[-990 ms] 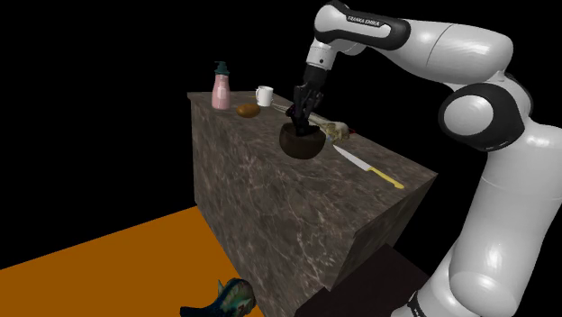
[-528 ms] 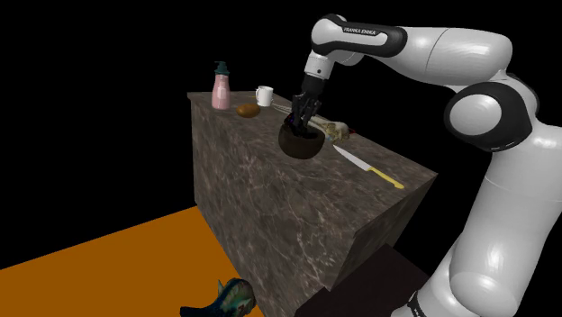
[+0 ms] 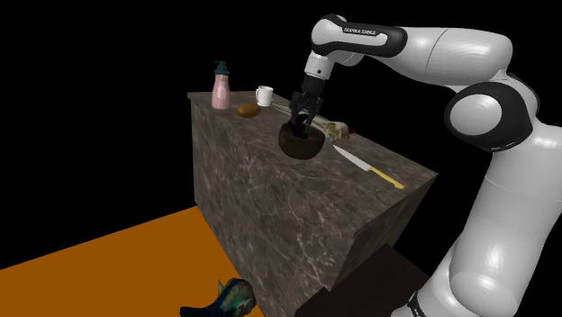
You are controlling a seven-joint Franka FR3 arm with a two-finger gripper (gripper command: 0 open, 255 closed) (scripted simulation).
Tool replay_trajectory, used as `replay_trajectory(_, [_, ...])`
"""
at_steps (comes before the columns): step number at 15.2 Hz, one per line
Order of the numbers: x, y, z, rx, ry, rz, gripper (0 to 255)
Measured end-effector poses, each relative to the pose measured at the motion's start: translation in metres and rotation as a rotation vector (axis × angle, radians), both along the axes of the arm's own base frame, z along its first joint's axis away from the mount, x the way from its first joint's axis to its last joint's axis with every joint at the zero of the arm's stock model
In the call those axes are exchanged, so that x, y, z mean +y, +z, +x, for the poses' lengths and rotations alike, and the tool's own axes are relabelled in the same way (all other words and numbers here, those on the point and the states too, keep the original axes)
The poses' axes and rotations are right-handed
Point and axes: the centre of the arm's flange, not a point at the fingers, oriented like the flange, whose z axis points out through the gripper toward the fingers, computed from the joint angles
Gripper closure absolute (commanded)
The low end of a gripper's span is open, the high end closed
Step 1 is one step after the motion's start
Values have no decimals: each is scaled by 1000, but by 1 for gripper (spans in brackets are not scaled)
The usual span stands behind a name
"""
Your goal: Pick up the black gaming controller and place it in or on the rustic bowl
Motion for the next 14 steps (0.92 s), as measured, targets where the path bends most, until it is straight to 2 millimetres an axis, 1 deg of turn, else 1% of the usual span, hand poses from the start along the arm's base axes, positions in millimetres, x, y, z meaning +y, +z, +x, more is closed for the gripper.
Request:
replay_trajectory(3, [0,0,0,0,0,0,0])
replay_trajectory(8, [-8,43,2,-1,-1,0,0])
replay_trajectory(10, [-10,48,2,-1,0,0,0])
replay_trajectory(14, [-10,49,2,0,0,0,0])
